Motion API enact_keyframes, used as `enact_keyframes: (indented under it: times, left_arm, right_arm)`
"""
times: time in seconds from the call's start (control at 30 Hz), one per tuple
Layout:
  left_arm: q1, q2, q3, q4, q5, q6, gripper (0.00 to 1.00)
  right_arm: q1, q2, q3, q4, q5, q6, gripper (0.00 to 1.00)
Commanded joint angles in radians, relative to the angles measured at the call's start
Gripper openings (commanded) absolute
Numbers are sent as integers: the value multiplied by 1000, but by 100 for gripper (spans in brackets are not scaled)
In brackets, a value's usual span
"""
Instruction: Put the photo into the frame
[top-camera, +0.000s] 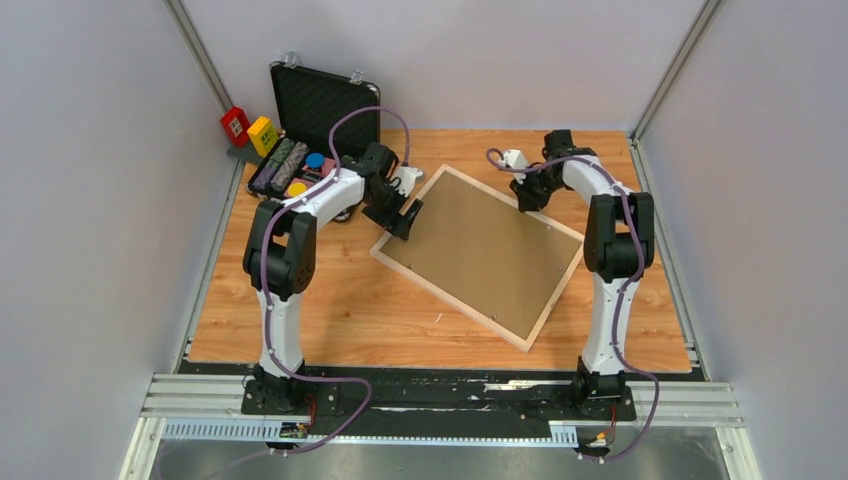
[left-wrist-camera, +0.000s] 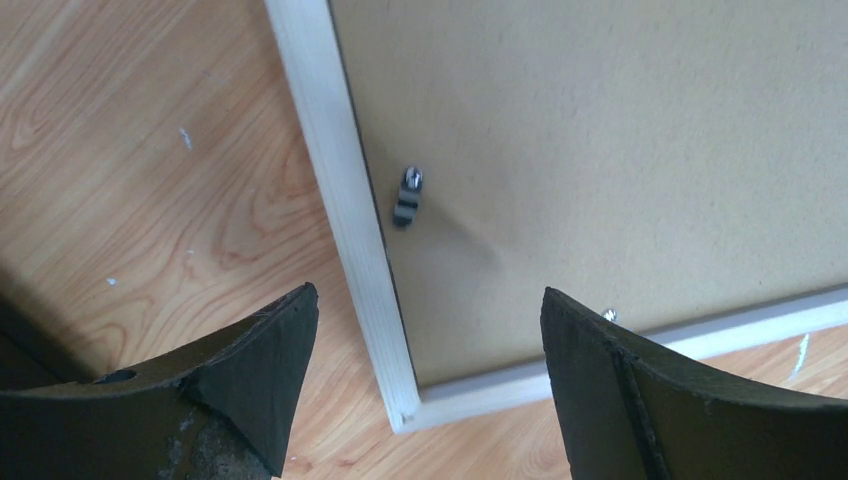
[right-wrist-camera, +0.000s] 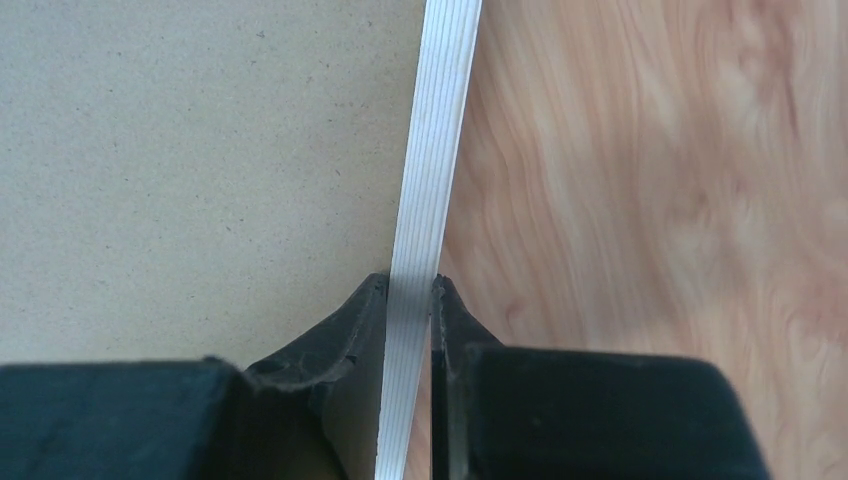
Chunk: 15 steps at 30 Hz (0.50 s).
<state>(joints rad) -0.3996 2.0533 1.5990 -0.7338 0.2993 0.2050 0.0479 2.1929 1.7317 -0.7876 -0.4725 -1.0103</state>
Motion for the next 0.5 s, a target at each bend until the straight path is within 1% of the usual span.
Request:
enact_keyframes:
  times: [0.0, 0.13, 0.27, 0.47]
  left_arm:
    - [-1, -21, 26, 8, -41, 44, 89]
    - [1, 5, 33, 27, -93, 33, 90]
    - [1, 26, 64, 33, -125, 11, 90]
    - [1, 59, 112, -1, -47, 15, 90]
  right_arm:
    - [67, 63, 76, 5, -44, -144, 0]
    - [73, 69, 89, -14, -74, -155, 0]
    - [67, 31, 22, -17, -55, -206, 0]
    - [20, -26, -42, -18, -54, -270, 0]
